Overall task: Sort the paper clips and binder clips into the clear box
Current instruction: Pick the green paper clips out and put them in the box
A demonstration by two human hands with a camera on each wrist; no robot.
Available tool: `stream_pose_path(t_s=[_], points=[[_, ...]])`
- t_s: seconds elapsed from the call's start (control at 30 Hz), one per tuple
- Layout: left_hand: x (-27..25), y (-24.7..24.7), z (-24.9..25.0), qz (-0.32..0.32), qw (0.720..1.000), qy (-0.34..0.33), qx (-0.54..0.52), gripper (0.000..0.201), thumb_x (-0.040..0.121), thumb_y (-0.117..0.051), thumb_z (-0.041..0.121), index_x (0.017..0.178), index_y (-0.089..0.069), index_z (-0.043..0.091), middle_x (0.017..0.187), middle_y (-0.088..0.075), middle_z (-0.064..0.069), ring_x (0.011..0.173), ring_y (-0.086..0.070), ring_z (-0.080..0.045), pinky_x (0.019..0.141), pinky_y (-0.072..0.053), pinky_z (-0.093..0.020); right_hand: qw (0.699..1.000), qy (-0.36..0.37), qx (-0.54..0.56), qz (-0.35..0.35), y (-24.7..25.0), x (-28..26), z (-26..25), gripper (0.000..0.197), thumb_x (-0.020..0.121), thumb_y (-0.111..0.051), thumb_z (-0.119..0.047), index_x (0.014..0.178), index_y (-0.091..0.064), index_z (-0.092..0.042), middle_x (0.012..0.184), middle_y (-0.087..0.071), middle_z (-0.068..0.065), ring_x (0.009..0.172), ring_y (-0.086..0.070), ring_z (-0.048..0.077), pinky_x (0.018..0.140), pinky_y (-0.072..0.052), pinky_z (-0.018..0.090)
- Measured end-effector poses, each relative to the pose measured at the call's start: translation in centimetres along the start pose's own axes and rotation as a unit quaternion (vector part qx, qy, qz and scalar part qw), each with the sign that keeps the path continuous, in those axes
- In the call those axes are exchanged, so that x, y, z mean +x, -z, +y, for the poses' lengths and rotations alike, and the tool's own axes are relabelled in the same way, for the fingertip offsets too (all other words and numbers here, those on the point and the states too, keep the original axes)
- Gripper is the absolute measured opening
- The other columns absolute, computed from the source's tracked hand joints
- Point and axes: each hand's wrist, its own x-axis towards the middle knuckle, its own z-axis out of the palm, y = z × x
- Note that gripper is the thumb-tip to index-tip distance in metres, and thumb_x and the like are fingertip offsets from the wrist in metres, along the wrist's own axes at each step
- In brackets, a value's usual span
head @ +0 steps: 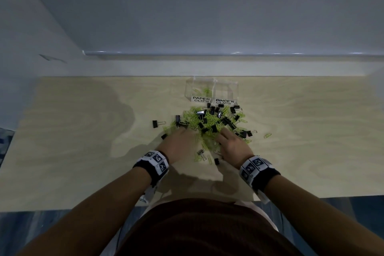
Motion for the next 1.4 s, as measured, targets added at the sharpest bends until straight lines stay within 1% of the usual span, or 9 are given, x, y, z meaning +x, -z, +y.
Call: stream_pose_path(t_s=[0.2,0.4,0.53,0.63,0.73,1.0,1.2,1.3,1.4], points=[[-0.1,2.4,-2.4,0.073,0.995,0.048,0.054,0.031,0.086,-0.050,0.011,0.117,-0.052,0.011,0.115,-0.052,-0.008,0.102,-0.049,-0.026,0.082,-0.048,-0.039,0.994,-0.103,0.027,0.028,1.8,-1.5,3.3,0.020,0.078,-0.057,0.007,0.095,-0.063,-0.003,0.091,-0.055,0.011,0.062,-0.056,0.028,0.053,-0.052,0.035],[1.7,0.8,0.4,-0.025,0.988,-0.055,0.142,0.039,0.093,-0.045,0.020,0.131,-0.048,0.013,0.127,-0.051,-0.004,0.119,-0.039,-0.023,0.101,-0.035,-0.037,0.998,-0.059,0.016,0.025,1.5,-0.3,1.6,0.020,0.077,-0.066,-0.002,0.096,-0.067,-0.008,0.091,-0.062,0.007,0.080,-0.057,0.024,0.071,-0.054,0.034],[2.8,-0.4,1.7,-0.083,0.975,-0.022,0.204,0.049,0.088,-0.057,0.028,0.132,-0.044,0.013,0.130,-0.045,-0.005,0.122,-0.036,-0.024,0.100,-0.034,-0.039,0.995,-0.009,0.055,-0.087,0.8,1.3,-1.6,0.037,0.081,-0.065,-0.014,0.118,-0.059,-0.012,0.108,-0.056,0.007,0.092,-0.057,0.023,0.079,-0.052,0.031],[3.4,-0.7,1.8,-0.089,0.978,0.004,0.188,0.055,0.085,-0.064,0.029,0.133,-0.044,0.012,0.131,-0.043,-0.007,0.123,-0.036,-0.026,0.101,-0.033,-0.040,0.987,-0.080,0.052,-0.126,-0.5,2.2,-2.3,0.054,0.080,-0.069,-0.021,0.127,-0.048,-0.008,0.126,-0.043,0.009,0.112,-0.047,0.027,0.095,-0.046,0.037],[3.8,-0.7,1.7,-0.082,0.987,0.034,0.136,0.051,0.082,-0.068,0.029,0.126,-0.048,0.014,0.129,-0.047,-0.004,0.122,-0.039,-0.025,0.101,-0.034,-0.040,0.986,-0.114,0.056,-0.107,-1.5,2.6,-2.1,0.055,0.077,-0.072,-0.021,0.124,-0.048,-0.005,0.126,-0.040,0.011,0.114,-0.045,0.031,0.100,-0.042,0.040],[4.4,-0.9,1.7,-0.093,0.987,0.048,0.123,0.022,0.083,-0.066,0.029,0.099,-0.056,0.019,0.108,-0.059,-0.001,0.106,-0.045,-0.024,0.089,-0.032,-0.040,0.989,-0.084,0.075,-0.098,-2.2,2.8,-1.7,0.029,0.085,-0.056,-0.015,0.114,-0.060,-0.011,0.112,-0.053,0.011,0.109,-0.045,0.031,0.085,-0.048,0.043],[4.2,-1.0,1.8,-0.106,0.969,-0.016,0.224,0.018,0.090,-0.055,0.017,0.108,-0.052,0.014,0.112,-0.057,-0.003,0.107,-0.042,-0.024,0.090,-0.030,-0.042,0.992,-0.086,0.060,-0.076,-1.6,2.3,-0.8,0.028,0.091,-0.050,-0.018,0.117,-0.058,-0.008,0.116,-0.056,0.010,0.111,-0.046,0.029,0.092,-0.042,0.038],[4.1,-0.9,1.4,-0.098,0.965,-0.036,0.240,0.018,0.088,-0.052,0.007,0.105,-0.052,0.013,0.108,-0.055,-0.004,0.106,-0.041,-0.025,0.087,-0.031,-0.043,0.985,-0.116,0.119,-0.049,-1.2,2.1,0.1,0.018,0.085,-0.056,-0.009,0.101,-0.063,-0.011,0.097,-0.060,0.005,0.095,-0.051,0.023,0.082,-0.044,0.031],[4.4,-0.4,0.9,-0.088,0.980,-0.028,0.175,0.009,0.090,-0.052,0.018,0.098,-0.056,0.019,0.103,-0.058,0.002,0.104,-0.042,-0.020,0.086,-0.029,-0.040,0.948,-0.195,0.252,-0.007,-0.1,2.2,0.6,0.010,0.083,-0.064,-0.007,0.075,-0.061,-0.011,0.068,-0.057,-0.003,0.063,-0.052,0.012,0.059,-0.044,0.022]])
